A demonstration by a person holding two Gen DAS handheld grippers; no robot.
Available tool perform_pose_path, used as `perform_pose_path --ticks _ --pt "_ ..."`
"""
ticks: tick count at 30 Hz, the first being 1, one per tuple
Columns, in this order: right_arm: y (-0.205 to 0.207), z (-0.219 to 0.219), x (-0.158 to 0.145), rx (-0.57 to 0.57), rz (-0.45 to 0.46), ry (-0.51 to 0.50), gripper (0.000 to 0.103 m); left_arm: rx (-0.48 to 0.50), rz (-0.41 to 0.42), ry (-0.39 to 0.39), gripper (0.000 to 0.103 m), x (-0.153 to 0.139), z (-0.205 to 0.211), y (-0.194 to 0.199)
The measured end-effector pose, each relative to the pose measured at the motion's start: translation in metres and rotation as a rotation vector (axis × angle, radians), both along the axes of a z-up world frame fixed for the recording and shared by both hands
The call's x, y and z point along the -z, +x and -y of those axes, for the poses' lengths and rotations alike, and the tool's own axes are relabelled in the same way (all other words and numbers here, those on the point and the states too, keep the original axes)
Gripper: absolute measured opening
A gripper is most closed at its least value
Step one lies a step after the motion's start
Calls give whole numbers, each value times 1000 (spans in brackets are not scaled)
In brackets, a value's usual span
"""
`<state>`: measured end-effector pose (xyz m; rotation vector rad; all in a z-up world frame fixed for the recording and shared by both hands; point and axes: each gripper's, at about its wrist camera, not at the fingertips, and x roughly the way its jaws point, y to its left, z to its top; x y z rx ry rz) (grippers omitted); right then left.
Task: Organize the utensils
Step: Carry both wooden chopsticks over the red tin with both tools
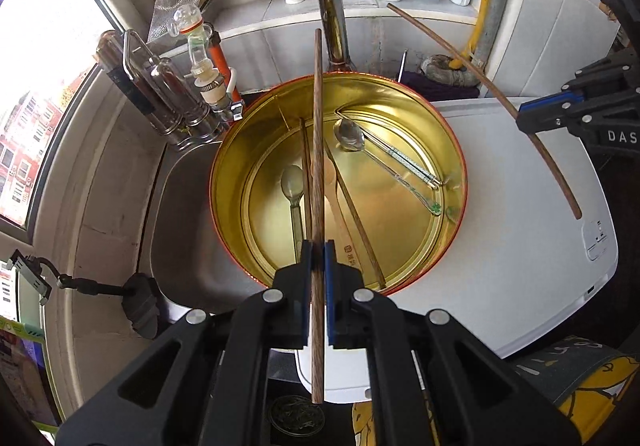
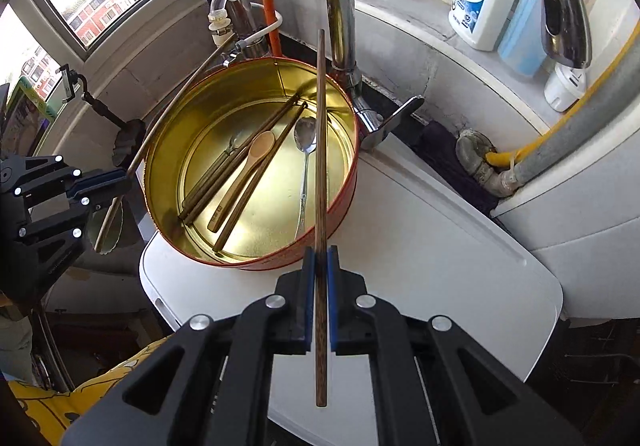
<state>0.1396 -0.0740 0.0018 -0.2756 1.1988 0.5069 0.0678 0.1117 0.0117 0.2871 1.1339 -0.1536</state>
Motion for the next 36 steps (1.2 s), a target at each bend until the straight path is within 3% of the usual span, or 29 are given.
perform_pose_path --ticks 12,28,36 --pt "60 -76 32 -34 -98 -43 6 -9 -64 11 6 32 -23 55" --pt "96 -89 99 26 -241 -85 6 26 -146 -68 6 87 -3 96" --pt "100 -94 98 25 -235 -77 6 18 -182 -82 6 104 -2 101"
